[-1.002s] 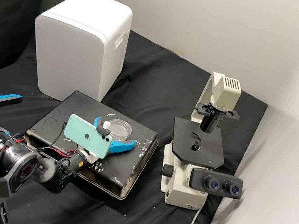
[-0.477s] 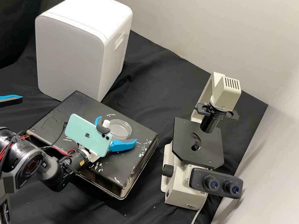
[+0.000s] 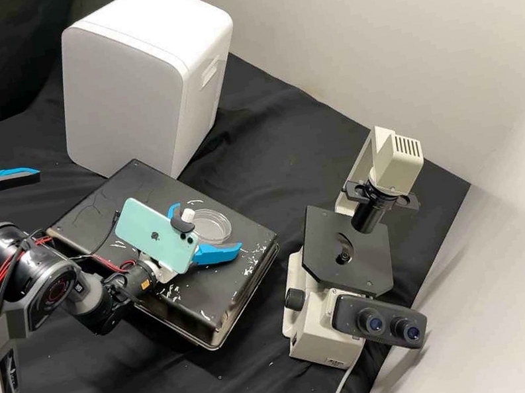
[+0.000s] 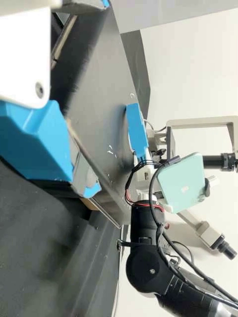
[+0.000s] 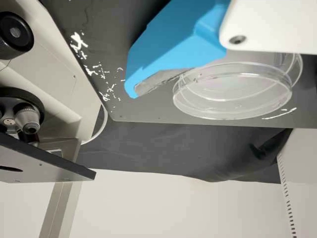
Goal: Place the petri dish on the microscope
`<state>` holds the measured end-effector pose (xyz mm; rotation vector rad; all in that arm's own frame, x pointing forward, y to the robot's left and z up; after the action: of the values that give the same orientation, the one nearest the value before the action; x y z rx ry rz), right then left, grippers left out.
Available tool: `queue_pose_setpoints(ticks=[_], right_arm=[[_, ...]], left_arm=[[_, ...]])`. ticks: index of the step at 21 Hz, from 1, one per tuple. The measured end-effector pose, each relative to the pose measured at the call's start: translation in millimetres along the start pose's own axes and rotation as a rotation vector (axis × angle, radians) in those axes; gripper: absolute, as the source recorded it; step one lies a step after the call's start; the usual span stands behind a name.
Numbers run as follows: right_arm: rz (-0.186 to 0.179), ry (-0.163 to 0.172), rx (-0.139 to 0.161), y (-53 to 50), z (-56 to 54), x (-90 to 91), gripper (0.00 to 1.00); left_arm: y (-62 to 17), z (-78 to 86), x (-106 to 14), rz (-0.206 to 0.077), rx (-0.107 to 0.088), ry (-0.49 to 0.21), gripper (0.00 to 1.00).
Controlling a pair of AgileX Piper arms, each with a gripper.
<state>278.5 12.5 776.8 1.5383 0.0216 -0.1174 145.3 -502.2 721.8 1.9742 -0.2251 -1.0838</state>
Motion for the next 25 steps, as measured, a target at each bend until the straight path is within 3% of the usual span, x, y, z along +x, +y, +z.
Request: queue_pose_setpoints(ticks=[7, 11, 14, 15, 22, 25], right_arm=[[0.015, -0.014, -0.009, 1.3, 0.7, -0.2, 1.0], [0.094, -0.031, -0.005, 12.5, -1.3, -9.7, 1.0], [0.183, 0.013, 0.005, 25.3, -8.3, -14.8, 1.0], [0.194, 0.02, 0.006, 26.7, -9.2, -15.2, 1.0], [0.196, 0.021, 0.006, 26.6, -9.1, -15.0, 1.0], [0.176, 0.003, 0.004, 22.4, -5.4, -12.0, 1.0]], left_arm=[[-0.3, 0.8, 0.4, -0.001, 0.003, -0.004, 1.0], [-0.5, 0.7, 0.4, -0.002, 0.004, -0.003, 1.0], [-1.7, 0.2, 0.9, -0.009, 0.0, -0.002, 1.0], [-1.7, 0.2, 0.9, -0.009, 0.0, -0.002, 1.0], [-1.5, 0.3, 0.9, -0.007, 0.0, -0.003, 1.0], [-1.9, 0.1, 1.0, -0.009, -0.002, -0.003, 1.0]])
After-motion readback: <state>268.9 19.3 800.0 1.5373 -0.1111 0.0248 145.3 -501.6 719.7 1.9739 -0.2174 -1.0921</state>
